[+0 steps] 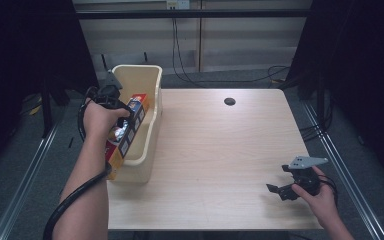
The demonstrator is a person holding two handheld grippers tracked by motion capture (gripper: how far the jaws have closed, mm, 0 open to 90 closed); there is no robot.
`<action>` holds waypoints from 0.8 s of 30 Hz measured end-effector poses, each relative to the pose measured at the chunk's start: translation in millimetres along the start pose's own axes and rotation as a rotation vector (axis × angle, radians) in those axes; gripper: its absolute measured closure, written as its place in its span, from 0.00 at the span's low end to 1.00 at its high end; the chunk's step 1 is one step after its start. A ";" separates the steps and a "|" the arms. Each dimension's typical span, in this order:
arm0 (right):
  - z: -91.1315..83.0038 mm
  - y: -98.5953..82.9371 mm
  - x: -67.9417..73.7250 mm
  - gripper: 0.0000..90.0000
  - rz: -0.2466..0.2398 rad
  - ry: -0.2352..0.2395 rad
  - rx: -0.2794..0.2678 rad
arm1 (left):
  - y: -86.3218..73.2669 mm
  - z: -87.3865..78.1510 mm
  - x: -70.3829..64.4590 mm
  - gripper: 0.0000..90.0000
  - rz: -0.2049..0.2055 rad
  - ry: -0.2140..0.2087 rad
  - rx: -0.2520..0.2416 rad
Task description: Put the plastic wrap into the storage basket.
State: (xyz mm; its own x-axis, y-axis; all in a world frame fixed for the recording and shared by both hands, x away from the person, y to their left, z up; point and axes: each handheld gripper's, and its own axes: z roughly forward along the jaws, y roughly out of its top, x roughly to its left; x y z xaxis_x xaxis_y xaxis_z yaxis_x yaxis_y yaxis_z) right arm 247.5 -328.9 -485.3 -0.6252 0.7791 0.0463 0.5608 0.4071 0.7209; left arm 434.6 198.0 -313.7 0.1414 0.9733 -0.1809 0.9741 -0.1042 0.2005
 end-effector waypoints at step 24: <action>0.9 -1.0 -0.1 0.04 0.005 0.010 0.016 | 3.8 18.6 2.5 0.44 -0.023 0.003 0.040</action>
State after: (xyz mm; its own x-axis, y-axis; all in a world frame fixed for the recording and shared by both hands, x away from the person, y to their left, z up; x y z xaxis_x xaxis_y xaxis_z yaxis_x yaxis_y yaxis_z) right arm 247.6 -329.0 -486.6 -0.6277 0.7764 0.0564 0.5724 0.4113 0.7093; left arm 442.0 196.2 -331.2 0.1185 0.9762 -0.1818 0.9834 -0.0900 0.1574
